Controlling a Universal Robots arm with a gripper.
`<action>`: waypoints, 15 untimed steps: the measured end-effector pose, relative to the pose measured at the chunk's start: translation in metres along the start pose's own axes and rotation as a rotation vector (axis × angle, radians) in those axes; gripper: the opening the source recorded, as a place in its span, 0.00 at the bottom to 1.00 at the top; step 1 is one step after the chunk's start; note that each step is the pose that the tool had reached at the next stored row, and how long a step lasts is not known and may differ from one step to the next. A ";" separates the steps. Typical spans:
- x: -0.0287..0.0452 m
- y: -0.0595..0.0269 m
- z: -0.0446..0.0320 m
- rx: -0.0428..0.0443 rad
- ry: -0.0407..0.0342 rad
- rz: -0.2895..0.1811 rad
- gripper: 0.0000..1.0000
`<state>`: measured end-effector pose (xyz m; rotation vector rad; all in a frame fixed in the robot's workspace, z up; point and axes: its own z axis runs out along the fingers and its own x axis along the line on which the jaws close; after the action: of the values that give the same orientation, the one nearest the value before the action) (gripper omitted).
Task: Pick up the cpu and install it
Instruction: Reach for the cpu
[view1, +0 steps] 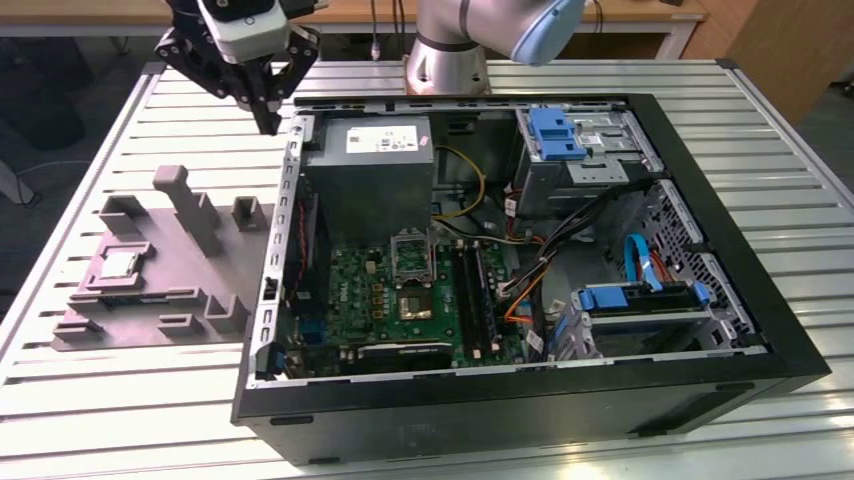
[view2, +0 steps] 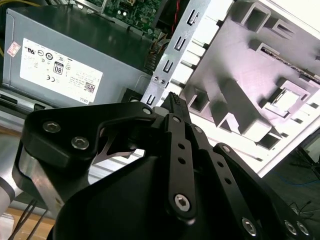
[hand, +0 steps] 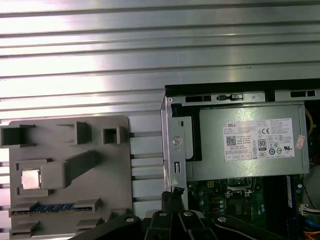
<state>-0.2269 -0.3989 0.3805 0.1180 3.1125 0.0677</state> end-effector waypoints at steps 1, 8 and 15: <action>0.0006 0.0000 0.0000 0.0001 0.0000 0.000 0.11; 0.0047 -0.0004 0.0004 0.0000 0.0000 0.000 0.11; 0.0082 -0.0007 0.0005 0.0000 0.0000 0.000 0.11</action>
<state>-0.2351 -0.3989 0.3797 0.1180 3.1125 0.0676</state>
